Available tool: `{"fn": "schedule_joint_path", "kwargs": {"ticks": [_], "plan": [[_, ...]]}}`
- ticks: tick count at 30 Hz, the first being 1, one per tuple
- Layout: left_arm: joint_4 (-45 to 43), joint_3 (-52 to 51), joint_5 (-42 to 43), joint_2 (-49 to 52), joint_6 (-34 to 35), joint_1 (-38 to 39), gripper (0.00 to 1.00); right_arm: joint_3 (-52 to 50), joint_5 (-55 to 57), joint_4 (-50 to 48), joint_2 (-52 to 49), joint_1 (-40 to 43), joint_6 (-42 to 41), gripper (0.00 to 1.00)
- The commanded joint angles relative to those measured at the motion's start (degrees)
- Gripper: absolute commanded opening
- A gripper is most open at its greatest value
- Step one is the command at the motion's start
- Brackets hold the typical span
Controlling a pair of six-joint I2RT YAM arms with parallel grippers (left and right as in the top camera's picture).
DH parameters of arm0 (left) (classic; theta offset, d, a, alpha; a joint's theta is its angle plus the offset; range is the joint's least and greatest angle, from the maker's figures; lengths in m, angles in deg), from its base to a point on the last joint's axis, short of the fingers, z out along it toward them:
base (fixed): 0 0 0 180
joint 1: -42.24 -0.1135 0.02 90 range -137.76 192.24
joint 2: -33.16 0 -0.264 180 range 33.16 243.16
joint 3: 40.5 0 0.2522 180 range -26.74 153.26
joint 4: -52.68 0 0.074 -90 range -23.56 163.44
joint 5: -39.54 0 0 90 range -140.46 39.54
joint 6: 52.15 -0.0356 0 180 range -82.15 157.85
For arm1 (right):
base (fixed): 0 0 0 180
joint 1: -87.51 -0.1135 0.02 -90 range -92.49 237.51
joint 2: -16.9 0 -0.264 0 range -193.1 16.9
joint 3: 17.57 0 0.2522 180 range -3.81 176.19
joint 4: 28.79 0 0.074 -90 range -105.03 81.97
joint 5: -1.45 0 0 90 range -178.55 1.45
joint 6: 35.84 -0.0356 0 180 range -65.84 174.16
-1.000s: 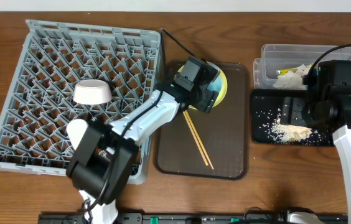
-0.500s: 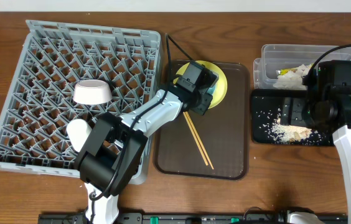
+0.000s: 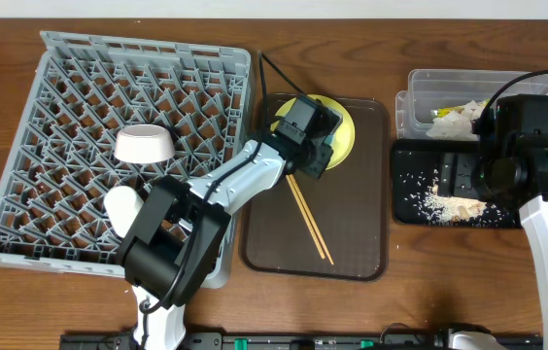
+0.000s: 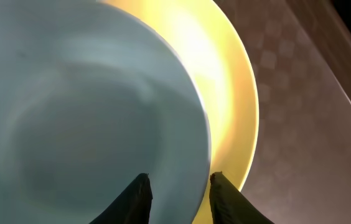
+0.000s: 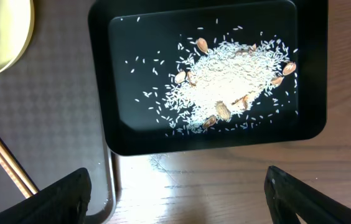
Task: Sort waste into correct bins and load items into the dishwasher
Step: 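Move the left gripper to the yellow plate and grasp the light-blue bowl, then carry the light-blue bowl to the dish rack and set it down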
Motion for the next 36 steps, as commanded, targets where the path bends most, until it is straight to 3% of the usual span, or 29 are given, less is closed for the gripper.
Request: {"fn": "schedule_joint_path", "kwargs": {"ticks": [1, 14, 23, 36], "plan": [[0.2, 0.5, -1.2, 0.0, -0.4, 0.2, 0.32, 0.3, 0.0, 0.2, 0.6, 0.5, -0.7, 0.87], [0.9, 0.4, -2.7, 1.0, -0.4, 0.2, 0.31, 0.3, 0.0, 0.4, 0.6, 0.5, -0.7, 0.87], [0.7, 0.4, -3.9, 0.7, -0.3, 0.2, 0.07, 0.3, 0.0, 0.5, 0.6, 0.5, -0.7, 0.87], [0.7, 0.4, -3.5, -7.8, -0.3, 0.2, 0.06, 0.3, 0.0, 0.5, 0.6, 0.5, -0.7, 0.86]]}}
